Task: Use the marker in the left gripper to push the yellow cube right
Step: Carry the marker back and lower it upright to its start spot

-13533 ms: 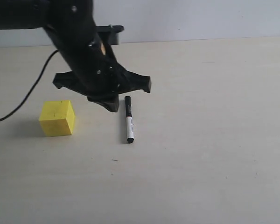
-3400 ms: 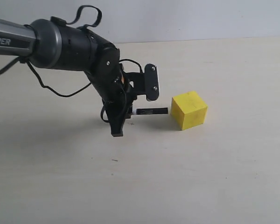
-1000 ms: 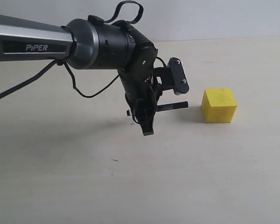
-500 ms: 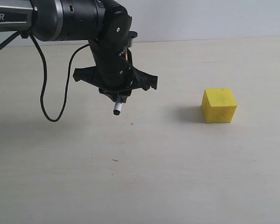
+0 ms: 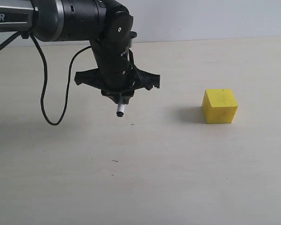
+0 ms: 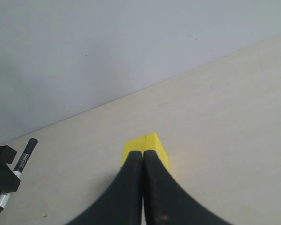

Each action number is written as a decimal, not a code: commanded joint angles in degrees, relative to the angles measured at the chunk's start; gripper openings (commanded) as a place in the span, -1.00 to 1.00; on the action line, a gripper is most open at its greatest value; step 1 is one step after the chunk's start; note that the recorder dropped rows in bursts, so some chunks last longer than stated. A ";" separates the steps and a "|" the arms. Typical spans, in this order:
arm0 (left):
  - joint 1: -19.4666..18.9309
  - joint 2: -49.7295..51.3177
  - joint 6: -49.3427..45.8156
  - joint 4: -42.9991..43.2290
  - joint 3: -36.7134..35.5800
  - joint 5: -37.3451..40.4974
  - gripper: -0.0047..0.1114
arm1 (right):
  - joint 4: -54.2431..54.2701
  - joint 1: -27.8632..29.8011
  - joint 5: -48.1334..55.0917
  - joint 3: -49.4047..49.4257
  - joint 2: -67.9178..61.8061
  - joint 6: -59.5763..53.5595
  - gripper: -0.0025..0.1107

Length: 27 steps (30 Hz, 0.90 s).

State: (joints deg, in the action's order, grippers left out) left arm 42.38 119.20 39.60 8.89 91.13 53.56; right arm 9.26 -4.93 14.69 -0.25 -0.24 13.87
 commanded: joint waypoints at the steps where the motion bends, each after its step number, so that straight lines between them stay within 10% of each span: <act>1: 0.16 -2.66 0.69 -0.07 0.31 0.09 -0.92 | -0.19 0.35 -0.89 0.25 0.24 -0.29 -0.95; 27: 0.16 6.21 2.88 -4.34 0.31 -2.52 -0.92 | -0.19 0.35 -0.89 0.25 0.24 -0.29 -0.95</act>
State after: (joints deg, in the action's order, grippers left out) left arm 42.38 124.49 42.01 5.22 91.13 51.85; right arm 9.26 -4.93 14.69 -0.25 -0.24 13.87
